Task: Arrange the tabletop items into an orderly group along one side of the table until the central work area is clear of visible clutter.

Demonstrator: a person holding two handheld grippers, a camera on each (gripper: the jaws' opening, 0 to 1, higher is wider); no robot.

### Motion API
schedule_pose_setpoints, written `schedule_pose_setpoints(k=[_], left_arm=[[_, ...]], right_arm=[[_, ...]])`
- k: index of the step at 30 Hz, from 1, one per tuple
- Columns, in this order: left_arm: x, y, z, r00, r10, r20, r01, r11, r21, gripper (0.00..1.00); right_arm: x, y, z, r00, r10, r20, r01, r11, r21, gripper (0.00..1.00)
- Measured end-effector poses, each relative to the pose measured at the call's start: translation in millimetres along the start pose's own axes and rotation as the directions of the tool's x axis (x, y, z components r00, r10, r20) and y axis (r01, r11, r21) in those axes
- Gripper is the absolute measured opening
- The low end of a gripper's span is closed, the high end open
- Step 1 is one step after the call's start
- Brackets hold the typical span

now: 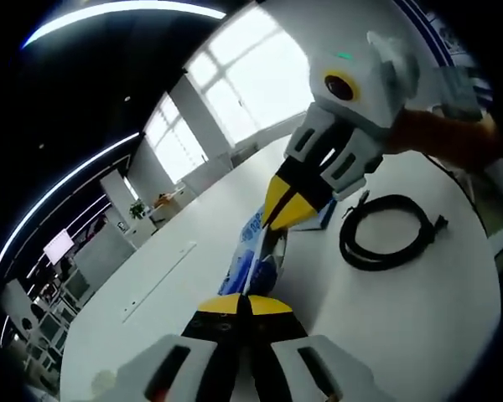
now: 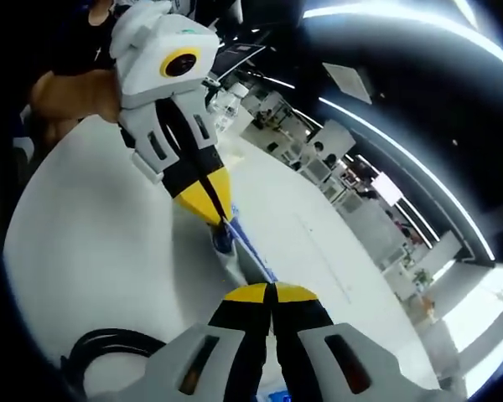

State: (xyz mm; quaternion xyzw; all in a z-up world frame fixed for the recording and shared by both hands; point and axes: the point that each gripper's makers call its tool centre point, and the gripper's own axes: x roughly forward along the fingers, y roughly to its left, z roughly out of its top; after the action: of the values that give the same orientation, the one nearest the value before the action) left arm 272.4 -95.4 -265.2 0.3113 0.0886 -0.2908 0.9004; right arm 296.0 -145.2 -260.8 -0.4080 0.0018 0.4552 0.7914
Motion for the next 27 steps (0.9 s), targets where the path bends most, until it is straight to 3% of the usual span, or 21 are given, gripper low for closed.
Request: schedule_pose_setpoints(k=[5, 27], left_arm=[[2.9, -3.6, -6.0, 1.000, -0.013, -0.009, 0.013, 1.000, -0.005, 0.00], [15.7, -23.1, -32.1, 0.995, -0.077, -0.066, 0.075, 0.997, -0.033, 0.00]], right_arm=[[-1.9, 15.9, -3.2, 1.000, 0.015, -0.010, -0.015, 1.000, 0.008, 0.00], [3.1, 37.1, -28.5, 0.993, 0.096, -0.070, -0.092, 0.994, 0.059, 0.00]])
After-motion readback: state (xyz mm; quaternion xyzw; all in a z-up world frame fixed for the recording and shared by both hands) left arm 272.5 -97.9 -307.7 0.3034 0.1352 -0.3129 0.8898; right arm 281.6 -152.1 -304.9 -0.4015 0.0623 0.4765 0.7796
